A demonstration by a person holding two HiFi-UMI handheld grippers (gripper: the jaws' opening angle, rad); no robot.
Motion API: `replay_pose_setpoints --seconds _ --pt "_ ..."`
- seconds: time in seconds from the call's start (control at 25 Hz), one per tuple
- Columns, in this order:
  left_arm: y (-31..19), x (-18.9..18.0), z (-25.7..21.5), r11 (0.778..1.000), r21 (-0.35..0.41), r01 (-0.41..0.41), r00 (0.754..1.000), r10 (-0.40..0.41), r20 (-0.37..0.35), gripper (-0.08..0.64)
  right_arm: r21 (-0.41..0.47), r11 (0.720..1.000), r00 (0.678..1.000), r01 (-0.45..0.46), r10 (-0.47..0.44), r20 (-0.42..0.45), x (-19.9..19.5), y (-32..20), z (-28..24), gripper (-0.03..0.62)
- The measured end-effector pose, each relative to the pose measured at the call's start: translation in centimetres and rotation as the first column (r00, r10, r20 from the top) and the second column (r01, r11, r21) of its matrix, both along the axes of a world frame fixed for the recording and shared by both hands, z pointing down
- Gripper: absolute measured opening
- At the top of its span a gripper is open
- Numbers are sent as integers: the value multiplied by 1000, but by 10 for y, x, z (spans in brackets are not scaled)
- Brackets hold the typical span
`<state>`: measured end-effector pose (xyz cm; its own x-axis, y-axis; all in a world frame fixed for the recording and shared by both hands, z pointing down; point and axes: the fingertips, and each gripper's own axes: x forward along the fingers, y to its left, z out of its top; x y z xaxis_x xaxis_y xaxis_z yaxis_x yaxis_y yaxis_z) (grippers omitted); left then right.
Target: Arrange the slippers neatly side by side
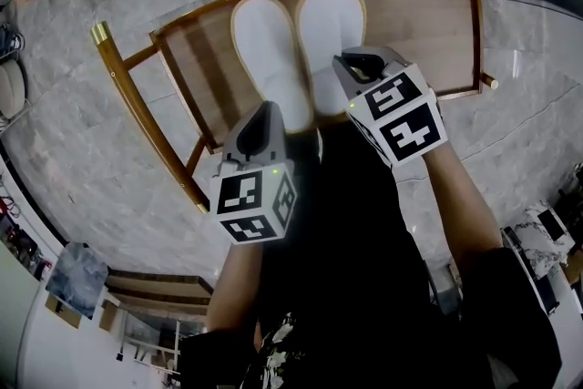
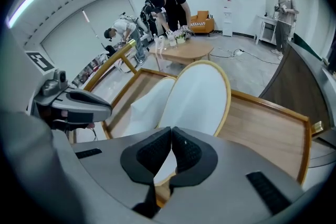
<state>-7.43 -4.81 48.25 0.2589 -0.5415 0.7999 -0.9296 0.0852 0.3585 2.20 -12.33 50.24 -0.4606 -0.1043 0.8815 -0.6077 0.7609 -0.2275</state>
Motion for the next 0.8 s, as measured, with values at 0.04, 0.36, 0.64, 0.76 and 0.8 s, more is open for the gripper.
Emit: replay_pose_setpoints --seconds 0.04,0.36,0.64,0.76,0.8 --pt "0 -1 1 1000 -1 2 1000 -2 1 15 -1 1000 1000 2 -2 -7 -4 0 4 5" --pt "4 -6 7 1000 -16 16 1000 -16 -10 15 17 999 995 -48 49 -90 -13 -8 33 5" --pt "6 -9 12 999 -30 18 1000 -19 -17 15 50 993 985 -105 111 -132 -4 -14 41 5" --pt "6 -9 13 999 -30 17 1000 -18 -19 15 77 993 980 -90 102 -171 3 -16 48 5" --pt "5 -9 13 999 -29 16 1000 -17 -20 15 70 993 980 -94 105 -169 2 -16 50 5"
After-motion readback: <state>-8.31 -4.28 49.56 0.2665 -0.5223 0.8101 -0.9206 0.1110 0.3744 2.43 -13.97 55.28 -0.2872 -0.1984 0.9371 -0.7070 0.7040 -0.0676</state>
